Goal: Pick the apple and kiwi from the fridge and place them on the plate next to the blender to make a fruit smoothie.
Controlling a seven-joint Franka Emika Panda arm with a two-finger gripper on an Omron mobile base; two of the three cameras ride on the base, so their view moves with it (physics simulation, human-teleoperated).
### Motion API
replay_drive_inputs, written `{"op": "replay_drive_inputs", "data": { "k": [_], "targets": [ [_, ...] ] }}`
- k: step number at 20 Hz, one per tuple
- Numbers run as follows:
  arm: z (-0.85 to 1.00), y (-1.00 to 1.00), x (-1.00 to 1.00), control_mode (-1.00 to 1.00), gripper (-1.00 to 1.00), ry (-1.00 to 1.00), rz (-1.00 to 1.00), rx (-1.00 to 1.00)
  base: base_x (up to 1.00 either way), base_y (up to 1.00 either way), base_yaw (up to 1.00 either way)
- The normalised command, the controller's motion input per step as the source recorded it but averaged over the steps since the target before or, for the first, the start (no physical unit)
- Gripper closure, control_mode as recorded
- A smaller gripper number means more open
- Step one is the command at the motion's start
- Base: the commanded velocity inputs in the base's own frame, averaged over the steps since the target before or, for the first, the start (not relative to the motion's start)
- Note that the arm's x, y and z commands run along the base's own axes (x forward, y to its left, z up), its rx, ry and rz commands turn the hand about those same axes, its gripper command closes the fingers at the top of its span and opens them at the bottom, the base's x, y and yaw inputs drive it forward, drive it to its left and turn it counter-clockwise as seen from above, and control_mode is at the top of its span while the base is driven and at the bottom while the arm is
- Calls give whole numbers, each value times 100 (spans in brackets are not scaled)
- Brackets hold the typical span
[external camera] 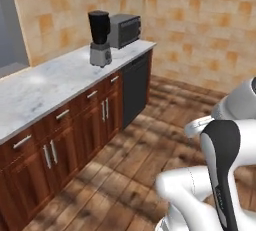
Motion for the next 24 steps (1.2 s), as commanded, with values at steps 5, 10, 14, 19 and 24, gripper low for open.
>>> {"op": "replay_drive_inputs", "data": {
  "k": [5, 10, 14, 19, 24],
  "targets": [
    [0, 0, 0, 100, 100, 0, 0, 0, 100, -1, 0],
    [0, 0, 0, 100, 100, 0, 0, 0, 100, 0, 0],
    [0, 0, 0, 100, 100, 0, 0, 0, 100, -19, 2],
    [0, 0, 0, 100, 100, 0, 0, 0, 100, -67, 22],
    [0, 0, 0, 100, 100, 0, 0, 0, 100, -79, 32]
  ]
}}
